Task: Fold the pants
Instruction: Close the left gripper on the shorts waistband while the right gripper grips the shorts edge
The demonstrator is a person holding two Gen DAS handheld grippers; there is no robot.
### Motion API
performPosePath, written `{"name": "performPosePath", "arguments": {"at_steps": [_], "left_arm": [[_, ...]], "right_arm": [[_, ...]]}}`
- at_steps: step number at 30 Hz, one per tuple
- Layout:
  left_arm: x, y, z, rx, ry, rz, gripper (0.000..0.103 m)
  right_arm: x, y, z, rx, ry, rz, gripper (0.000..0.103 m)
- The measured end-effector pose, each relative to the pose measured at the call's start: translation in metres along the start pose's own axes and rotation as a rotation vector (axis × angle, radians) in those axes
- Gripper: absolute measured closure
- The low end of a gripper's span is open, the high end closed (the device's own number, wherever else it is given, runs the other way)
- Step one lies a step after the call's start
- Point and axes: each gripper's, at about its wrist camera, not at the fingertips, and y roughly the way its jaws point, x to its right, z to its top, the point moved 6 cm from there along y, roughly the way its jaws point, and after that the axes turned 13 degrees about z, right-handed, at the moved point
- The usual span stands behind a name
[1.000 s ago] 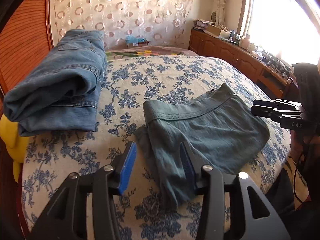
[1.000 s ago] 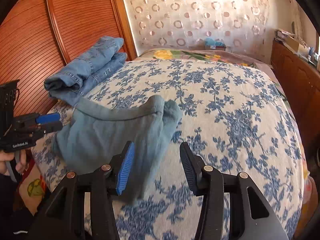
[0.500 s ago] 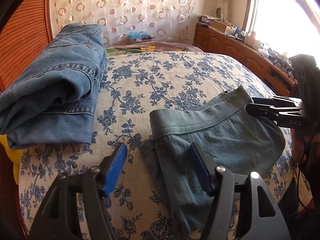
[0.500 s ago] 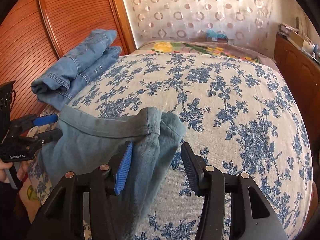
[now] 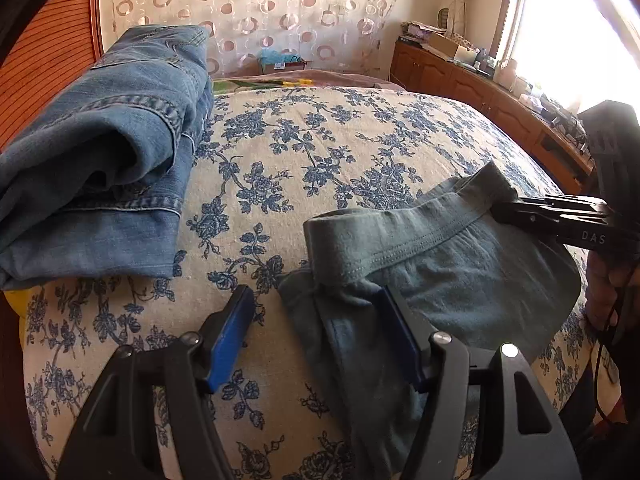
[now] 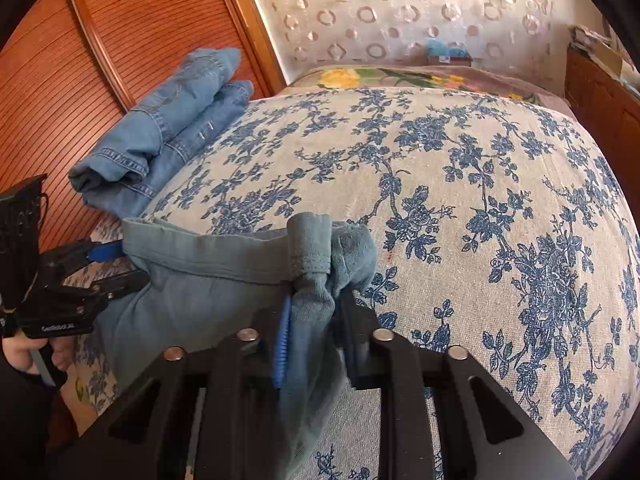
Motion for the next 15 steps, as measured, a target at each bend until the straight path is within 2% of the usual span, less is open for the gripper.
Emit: {"name": "performPosePath", "arguments": {"at_steps": [4,9,11,15], "left_arm": [[0.004,0.000,0.001,-0.006,0.005,-0.023,0.039],[0.009,0.000,0.007,0.001,0.004,-0.066,0.039],[0.011,0.002,0.009,-0.003,0.003,-0.074,0.047],[0.016,0.003,0.009,-0.013,0.023,-0.071,0.055]], "right_arm": [[-0.005,-0.027,-0.007,0.062,-0.009,-0.008,0.093],[-0.008,-0.034,-0.020,0.054,-0.020,-0.046,0.092],[-0.006,-0.033,-0.023,0.048,-0.013,-0.057,0.092],[-0.003,-0.030,-0.025,0.053,0.006,-0.069,0.090]]}}
